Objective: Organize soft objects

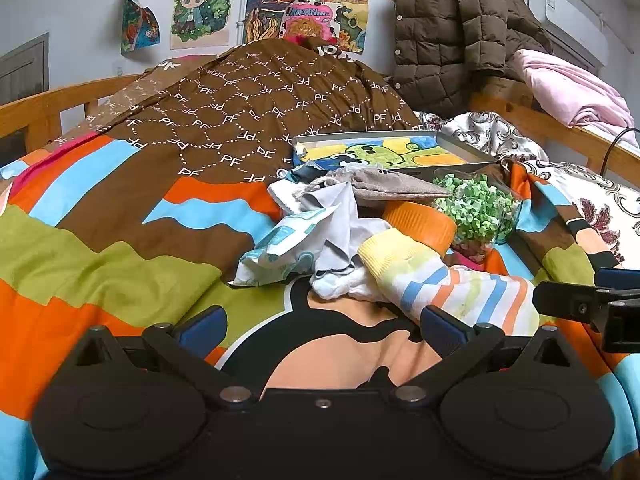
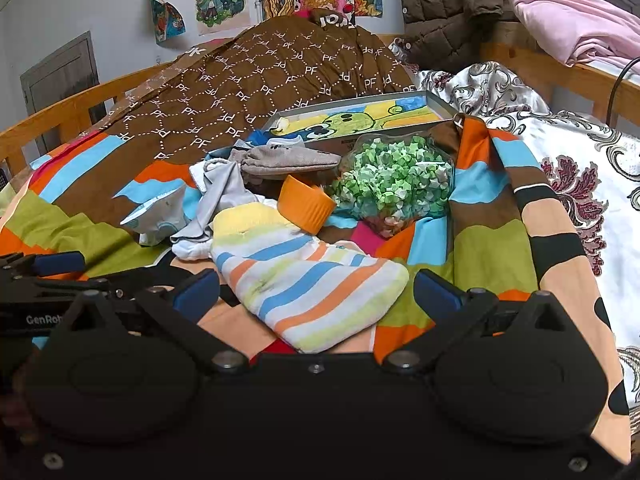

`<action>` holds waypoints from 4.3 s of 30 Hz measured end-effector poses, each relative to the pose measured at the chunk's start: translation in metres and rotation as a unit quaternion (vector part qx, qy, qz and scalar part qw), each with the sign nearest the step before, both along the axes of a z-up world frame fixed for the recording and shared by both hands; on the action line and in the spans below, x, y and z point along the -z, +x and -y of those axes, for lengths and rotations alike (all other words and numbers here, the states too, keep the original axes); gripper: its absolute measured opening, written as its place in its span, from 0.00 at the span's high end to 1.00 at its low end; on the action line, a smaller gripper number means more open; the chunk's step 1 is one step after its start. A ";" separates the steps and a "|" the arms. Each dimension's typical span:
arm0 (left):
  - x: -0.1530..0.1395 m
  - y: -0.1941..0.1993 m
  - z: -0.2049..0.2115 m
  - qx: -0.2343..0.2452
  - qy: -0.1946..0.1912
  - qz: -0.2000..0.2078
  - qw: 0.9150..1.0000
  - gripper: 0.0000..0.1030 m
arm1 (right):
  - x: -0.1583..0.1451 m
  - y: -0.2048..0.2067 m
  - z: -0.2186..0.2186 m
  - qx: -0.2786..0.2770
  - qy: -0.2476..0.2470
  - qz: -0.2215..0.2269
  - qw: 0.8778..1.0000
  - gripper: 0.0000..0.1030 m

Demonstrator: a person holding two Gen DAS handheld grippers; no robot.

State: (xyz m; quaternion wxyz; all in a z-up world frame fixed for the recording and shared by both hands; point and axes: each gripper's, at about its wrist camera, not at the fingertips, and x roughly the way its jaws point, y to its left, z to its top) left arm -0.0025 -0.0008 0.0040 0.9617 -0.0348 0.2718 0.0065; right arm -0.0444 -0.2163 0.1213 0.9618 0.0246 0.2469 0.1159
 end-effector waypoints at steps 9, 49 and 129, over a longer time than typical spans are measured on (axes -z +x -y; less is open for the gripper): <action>0.000 -0.001 -0.001 0.000 0.000 -0.001 1.000 0.01 | 0.000 -0.001 0.001 -0.001 -0.002 0.002 1.000 0.00; -0.060 0.071 -0.040 0.150 0.204 -0.009 0.967 0.01 | -0.049 0.115 -0.085 -0.247 -0.237 -0.080 0.936 0.01; -0.051 0.382 -0.044 0.047 -0.074 -0.020 0.996 0.89 | -0.032 0.435 -0.078 -0.046 0.003 -0.040 0.998 1.00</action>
